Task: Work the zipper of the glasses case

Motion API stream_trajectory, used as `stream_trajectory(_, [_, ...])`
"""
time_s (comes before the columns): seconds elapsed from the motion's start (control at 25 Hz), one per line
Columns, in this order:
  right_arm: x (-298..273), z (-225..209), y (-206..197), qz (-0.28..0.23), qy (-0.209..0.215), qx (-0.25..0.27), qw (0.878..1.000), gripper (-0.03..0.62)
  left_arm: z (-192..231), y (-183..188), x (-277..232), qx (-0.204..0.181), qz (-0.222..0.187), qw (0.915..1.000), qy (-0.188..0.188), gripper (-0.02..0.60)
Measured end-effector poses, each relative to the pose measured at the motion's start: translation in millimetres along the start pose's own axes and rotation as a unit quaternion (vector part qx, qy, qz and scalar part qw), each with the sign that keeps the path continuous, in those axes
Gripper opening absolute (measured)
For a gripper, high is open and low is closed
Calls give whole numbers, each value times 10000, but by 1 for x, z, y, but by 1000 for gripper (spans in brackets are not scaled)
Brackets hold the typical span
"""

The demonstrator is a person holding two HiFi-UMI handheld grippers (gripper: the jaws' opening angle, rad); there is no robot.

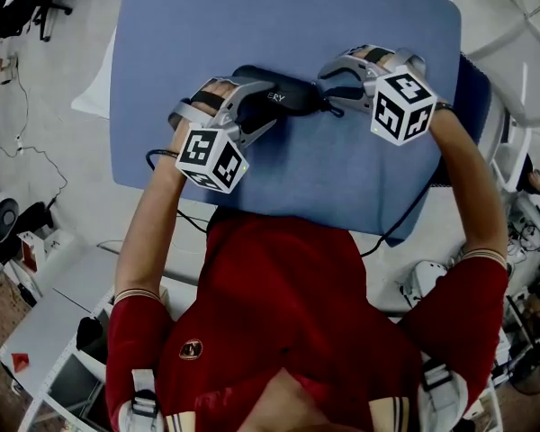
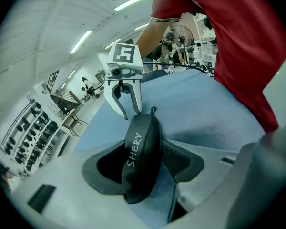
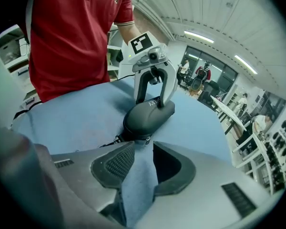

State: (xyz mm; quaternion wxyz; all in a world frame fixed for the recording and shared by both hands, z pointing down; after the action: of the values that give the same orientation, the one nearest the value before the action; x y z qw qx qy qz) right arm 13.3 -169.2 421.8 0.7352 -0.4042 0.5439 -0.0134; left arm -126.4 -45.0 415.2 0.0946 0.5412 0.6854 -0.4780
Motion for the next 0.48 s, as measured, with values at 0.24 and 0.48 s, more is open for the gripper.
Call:
stream_trajectory(0.24, [-9, -17, -2, 282, 468, 635, 9965, 109, 2, 1, 0, 40, 95, 9999, -19, 230])
stream_trajectory(0.48, [-15, -28, 4, 385, 881, 1180, 9884, 91, 3, 0, 0, 78, 120, 9999, -27, 230])
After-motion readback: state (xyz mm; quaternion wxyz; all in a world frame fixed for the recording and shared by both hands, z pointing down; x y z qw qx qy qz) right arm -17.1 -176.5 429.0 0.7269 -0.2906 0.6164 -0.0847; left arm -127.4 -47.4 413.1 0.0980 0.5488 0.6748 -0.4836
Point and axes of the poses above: the fingertips, and each gripper's own axes: x backward along the fingers, z to its left, y out of its top, the point moved 9 cm from there along x, backward along the fingers, and after that the axes turned 13 degrees about y, right-handed, at the moved point
